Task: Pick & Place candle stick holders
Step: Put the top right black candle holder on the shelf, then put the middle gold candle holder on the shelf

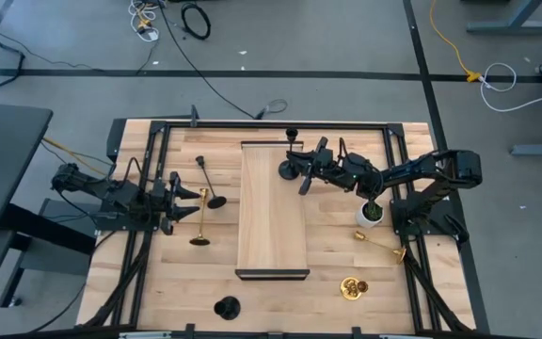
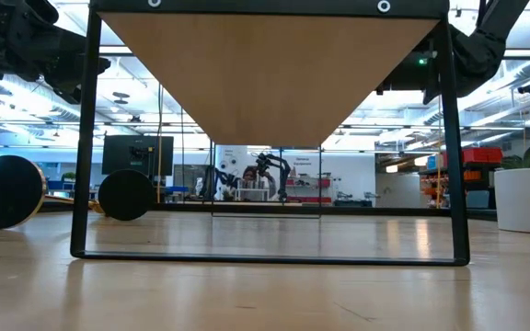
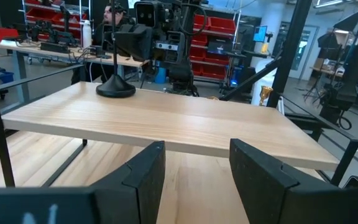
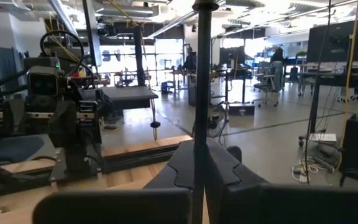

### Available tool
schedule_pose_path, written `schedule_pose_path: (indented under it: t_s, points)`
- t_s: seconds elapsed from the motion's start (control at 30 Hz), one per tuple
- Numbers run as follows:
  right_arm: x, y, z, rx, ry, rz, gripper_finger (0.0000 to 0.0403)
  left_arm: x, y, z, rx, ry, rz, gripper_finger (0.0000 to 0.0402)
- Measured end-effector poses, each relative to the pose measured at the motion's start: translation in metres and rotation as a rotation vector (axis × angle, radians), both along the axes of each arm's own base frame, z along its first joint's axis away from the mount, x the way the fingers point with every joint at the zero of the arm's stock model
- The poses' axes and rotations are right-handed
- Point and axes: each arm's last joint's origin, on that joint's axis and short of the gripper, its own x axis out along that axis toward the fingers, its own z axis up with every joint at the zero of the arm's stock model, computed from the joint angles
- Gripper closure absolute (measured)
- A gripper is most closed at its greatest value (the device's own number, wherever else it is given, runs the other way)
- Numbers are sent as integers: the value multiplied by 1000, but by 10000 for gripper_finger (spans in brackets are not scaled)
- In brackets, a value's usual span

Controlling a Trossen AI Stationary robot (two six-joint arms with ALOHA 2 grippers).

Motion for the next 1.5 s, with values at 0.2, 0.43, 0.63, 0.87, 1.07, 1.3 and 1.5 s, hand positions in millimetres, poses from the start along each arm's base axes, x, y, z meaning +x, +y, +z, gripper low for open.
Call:
schedule_pose_path:
  t_s: [0.2,0.43,0.63,0.87,1.07,1.3,1.5]
  points:
    - [0,0,0,3,1,0,390,0,0,0,0,0,0,220]
    - [0,0,-1,15,1,2,361,0,0,0,-1,0,0,220]
    - [0,0,-1,19,3,3,346,0,0,0,-1,-1,0,220]
    - [0,0,-1,19,8,3,336,0,0,0,-1,0,0,220]
    - [0,0,-1,19,8,3,311,0,0,0,-1,-1,0,220]
    - [0,1,-1,19,8,4,252,0,0,0,-1,-1,0,220]
    - [0,1,-1,18,8,6,198,0,0,0,-1,-1,0,220]
